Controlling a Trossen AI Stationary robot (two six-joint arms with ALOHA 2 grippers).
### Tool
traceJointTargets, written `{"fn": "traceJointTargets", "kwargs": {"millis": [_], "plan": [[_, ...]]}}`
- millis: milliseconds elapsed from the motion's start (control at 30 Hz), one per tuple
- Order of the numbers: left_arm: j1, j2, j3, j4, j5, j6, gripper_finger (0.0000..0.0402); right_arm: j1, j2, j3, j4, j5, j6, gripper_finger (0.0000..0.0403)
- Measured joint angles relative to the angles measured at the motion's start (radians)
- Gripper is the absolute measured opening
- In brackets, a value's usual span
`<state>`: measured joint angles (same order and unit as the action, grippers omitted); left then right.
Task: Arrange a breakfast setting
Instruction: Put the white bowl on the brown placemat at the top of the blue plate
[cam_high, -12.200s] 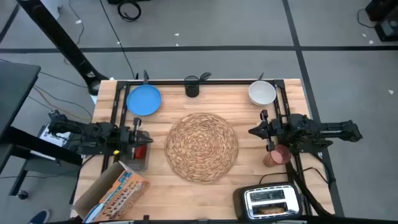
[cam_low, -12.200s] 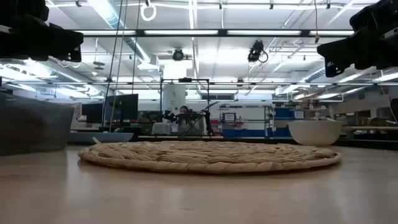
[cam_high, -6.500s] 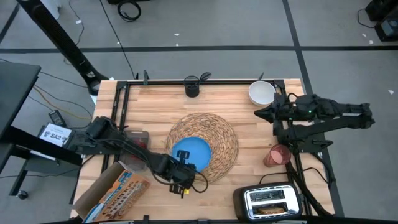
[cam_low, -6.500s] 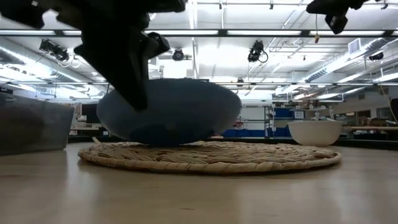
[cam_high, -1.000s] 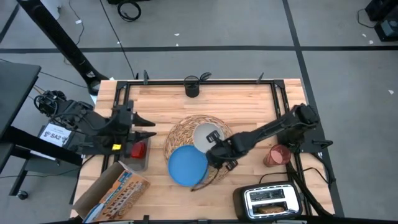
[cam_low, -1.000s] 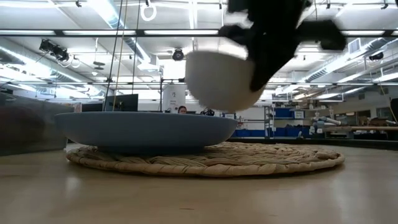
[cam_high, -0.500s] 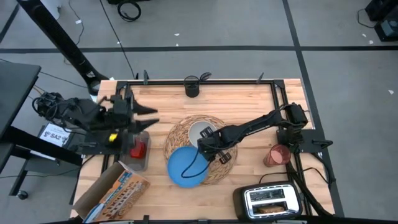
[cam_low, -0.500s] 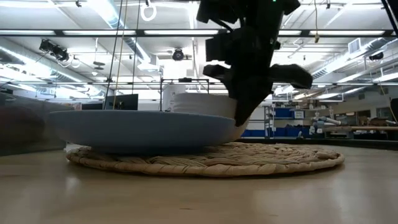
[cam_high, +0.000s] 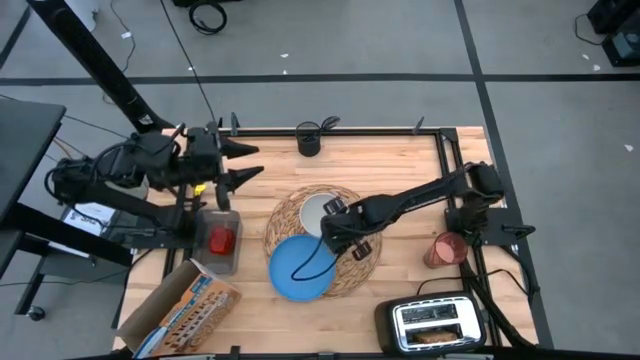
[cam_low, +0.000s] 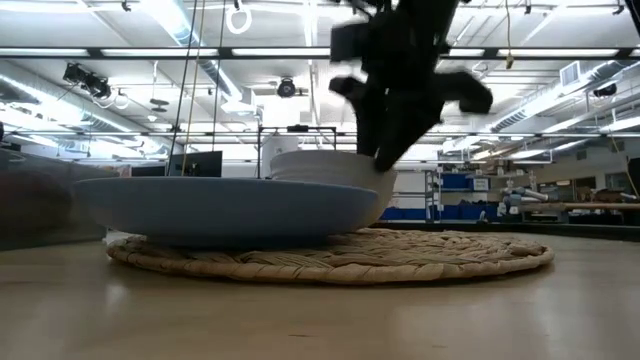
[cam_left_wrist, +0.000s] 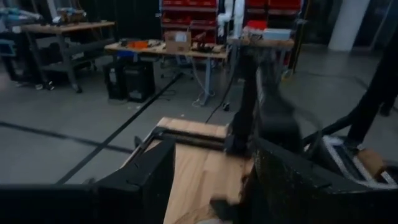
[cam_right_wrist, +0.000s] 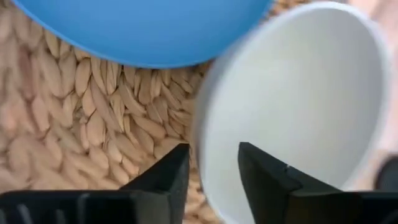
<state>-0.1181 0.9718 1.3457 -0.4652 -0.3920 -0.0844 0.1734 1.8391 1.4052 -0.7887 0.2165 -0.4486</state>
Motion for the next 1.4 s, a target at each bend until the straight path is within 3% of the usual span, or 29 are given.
{"fn": "traceJointTargets", "kwargs": {"millis": [200,367,567,867,1067,1233,1400], "plan": [[0.046,-0.012,0.0,-0.092,0.053,-0.028,0.0218,-0.011,-0.103,-0.006,-0.035,-0.033,0.081,0.0195],[0.053,-0.011,0.0,-0.095,0.102,-0.033,0.0216,-0.04,-0.025,-0.036,0.019,-0.082,0.029,0.0197],[0.035,-0.012,0.0,-0.126,0.103,-0.035,0.0215,-0.053,0.057,-0.036,0.025,-0.054,-0.044,0.0158],[0.029,-0.012,0.0,-0.196,0.103,-0.068,0.0206,-0.036,0.035,-0.03,-0.074,0.01,-0.109,0.0012],[0.029,-0.012,0.0,-0.206,0.133,-0.069,0.0201,-0.038,0.034,-0.029,-0.047,0.018,-0.161,0.002],[0.029,-0.012,0.0,-0.206,0.158,-0.119,0.021,-0.035,0.041,-0.029,-0.062,-0.067,-0.208,0.0017],[0.007,-0.012,0.0,-0.204,0.187,-0.159,0.0209,-0.03,0.041,-0.029,-0.059,-0.08,-0.209,0.0043]]}}
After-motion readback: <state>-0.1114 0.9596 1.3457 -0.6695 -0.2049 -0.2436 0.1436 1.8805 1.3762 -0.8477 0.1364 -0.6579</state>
